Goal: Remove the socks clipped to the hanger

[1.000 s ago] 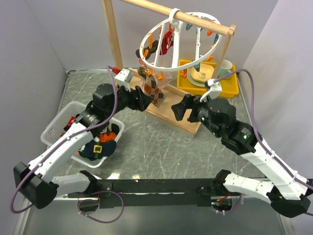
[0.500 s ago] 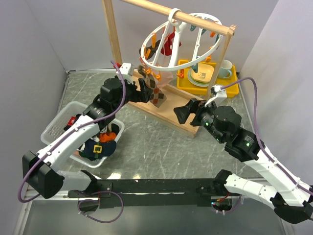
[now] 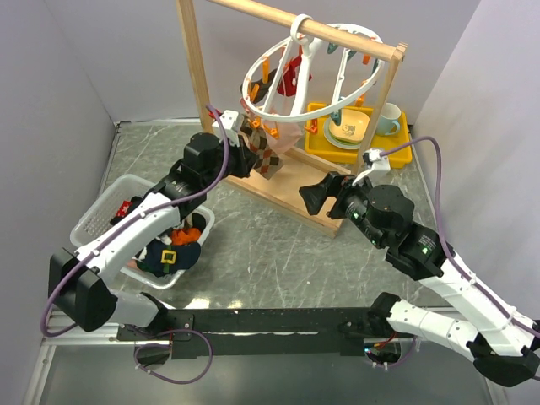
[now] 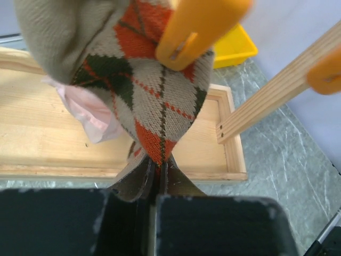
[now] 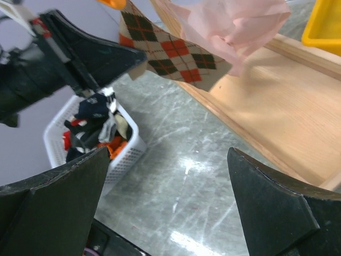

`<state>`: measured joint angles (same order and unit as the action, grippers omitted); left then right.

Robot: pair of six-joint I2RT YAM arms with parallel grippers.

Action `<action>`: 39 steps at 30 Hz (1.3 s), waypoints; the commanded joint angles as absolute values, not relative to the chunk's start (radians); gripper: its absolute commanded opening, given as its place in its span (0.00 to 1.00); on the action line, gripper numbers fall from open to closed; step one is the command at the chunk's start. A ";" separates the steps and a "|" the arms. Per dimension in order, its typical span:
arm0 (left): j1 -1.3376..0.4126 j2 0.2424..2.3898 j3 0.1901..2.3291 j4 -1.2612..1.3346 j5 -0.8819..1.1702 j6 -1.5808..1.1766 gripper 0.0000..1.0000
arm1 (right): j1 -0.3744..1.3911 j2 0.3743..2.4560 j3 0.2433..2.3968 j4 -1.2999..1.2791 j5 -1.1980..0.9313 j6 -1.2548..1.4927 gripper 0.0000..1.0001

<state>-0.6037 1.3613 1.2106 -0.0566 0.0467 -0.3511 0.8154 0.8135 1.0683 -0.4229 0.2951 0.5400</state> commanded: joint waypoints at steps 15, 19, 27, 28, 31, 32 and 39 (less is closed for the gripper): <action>-0.801 1.149 1.212 -0.028 -0.046 -0.331 0.01 | 0.810 0.871 1.266 -0.423 0.180 0.299 1.00; -0.854 1.140 1.223 -0.021 -0.066 -0.327 0.01 | 0.811 0.861 1.250 -0.416 0.172 0.302 1.00; -0.957 1.147 1.244 -0.026 -0.153 -0.252 0.01 | 0.808 0.847 1.230 -0.417 0.186 0.308 1.00; -0.974 1.147 1.246 -0.029 -0.163 -0.245 0.01 | 0.810 0.848 1.232 -0.422 0.187 0.308 1.00; -1.002 1.146 1.235 -0.023 -0.181 -0.224 0.01 | 0.808 0.857 1.236 -0.433 0.187 0.308 1.00; -1.008 1.146 1.229 -0.020 -0.183 -0.219 0.01 | 0.807 0.861 1.236 -0.434 0.192 0.304 1.00; -1.068 1.164 1.200 0.041 -0.195 -0.204 0.01 | 0.767 0.902 1.290 -0.443 0.143 0.318 1.00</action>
